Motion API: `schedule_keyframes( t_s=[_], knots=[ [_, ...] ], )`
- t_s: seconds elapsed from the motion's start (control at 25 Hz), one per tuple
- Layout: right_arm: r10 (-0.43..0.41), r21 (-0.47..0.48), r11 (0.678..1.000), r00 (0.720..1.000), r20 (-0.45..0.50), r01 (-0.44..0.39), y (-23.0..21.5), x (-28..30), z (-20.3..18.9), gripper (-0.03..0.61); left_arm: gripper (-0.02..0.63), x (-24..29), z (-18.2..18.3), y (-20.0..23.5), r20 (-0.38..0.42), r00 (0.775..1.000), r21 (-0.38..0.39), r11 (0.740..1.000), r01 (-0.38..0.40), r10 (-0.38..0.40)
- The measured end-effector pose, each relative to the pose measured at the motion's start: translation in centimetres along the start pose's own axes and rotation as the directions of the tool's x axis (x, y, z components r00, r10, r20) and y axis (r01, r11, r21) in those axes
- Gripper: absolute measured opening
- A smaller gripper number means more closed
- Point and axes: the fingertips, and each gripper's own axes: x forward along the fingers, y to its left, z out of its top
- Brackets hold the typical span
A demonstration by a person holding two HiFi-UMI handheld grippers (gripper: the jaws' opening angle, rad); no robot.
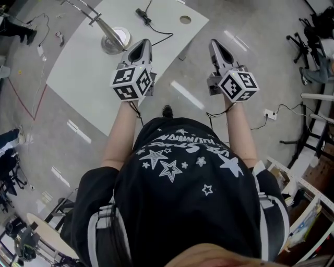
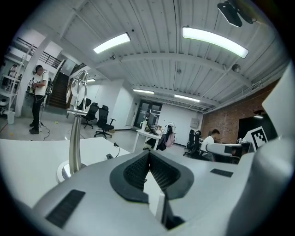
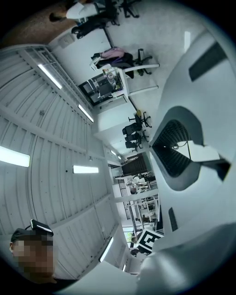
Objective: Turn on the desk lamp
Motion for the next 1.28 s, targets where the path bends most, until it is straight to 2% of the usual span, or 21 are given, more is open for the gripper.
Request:
schedule_keyframes(
  t_s=[0.12, 0.24, 0.48, 0.6, 0.84, 1.28],
  knots=[
    [-0.005, -0.008, 1.0, 1.0, -0.006, 0.005, -0.7, 1.6, 0.3, 0.005, 0.009, 1.2, 0.0, 0.6, -0.005, 1.0, 0.012, 1.0, -0.007, 0.007],
    [0.014, -0.015, 1.0, 1.0, -0.015, -0.014, -0.8, 3.1, 0.5, 0.005, 0.009, 2.0, -0.1, 1.8, -0.007, 1.0, -0.012, 1.0, -0.027, 0.027],
    [0.078, -0.003, 0.997, 0.997, -0.027, -0.078, -2.0, 4.8, 0.4, 0.005, 0.009, 2.8, -0.1, 1.8, 0.007, 0.997, -0.008, 0.997, -0.074, 0.074],
    [0.127, 0.018, 0.992, 0.991, -0.038, -0.127, -2.8, 7.1, 0.7, 0.005, 0.009, 3.2, 0.8, 2.1, 0.023, 0.992, 0.005, 0.993, -0.121, 0.121],
    [0.267, 0.023, 0.964, 0.961, -0.078, -0.266, -4.2, 12.2, 1.9, 0.005, 0.009, 5.1, 1.6, 3.8, 0.047, 0.963, -0.012, 0.964, -0.266, 0.266],
    [0.399, 0.066, 0.917, 0.906, -0.139, -0.394, -9.5, 18.7, 3.7, 0.005, 0.009, 9.4, 2.1, 3.9, 0.063, 0.898, -0.087, 0.899, -0.429, 0.435]
  ],
)
